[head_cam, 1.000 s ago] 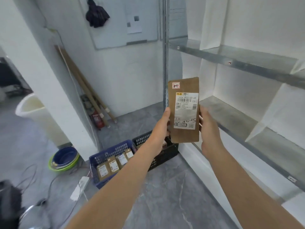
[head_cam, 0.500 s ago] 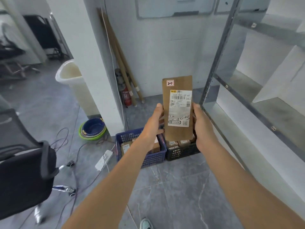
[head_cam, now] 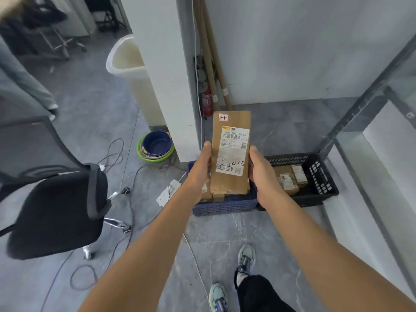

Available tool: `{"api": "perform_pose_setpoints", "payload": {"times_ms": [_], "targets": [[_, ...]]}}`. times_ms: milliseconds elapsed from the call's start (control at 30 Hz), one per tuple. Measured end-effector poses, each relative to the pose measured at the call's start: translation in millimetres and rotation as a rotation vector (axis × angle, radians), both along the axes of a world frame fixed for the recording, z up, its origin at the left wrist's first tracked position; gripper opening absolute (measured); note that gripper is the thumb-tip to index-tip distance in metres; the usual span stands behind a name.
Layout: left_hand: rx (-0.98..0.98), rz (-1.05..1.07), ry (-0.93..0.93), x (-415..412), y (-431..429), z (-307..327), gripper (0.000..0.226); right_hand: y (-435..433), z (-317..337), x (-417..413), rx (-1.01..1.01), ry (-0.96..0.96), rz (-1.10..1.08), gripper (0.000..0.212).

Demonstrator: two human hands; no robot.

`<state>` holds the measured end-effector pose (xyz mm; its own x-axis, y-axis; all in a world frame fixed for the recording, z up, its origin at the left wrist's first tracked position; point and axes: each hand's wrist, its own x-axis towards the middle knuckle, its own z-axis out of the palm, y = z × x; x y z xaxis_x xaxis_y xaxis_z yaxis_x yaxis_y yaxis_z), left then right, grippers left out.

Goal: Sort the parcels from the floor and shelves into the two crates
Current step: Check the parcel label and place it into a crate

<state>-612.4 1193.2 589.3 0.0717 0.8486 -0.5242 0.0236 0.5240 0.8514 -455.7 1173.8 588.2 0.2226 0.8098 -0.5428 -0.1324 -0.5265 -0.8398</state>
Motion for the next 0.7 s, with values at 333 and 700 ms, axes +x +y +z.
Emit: {"api": "perform_pose_setpoints", "payload": {"times_ms": [333, 700], "targets": [[-0.183, 0.102, 0.120, -16.0, 126.5, -99.5, 0.052, 144.5, -122.8, -19.6, -0.160, 0.031, 0.179, 0.033], [-0.468, 0.212, 0.152, -40.2, 228.5, -253.3, 0.040, 248.0, -267.1, -47.4, -0.388, 0.027, 0.312, 0.024]]}}
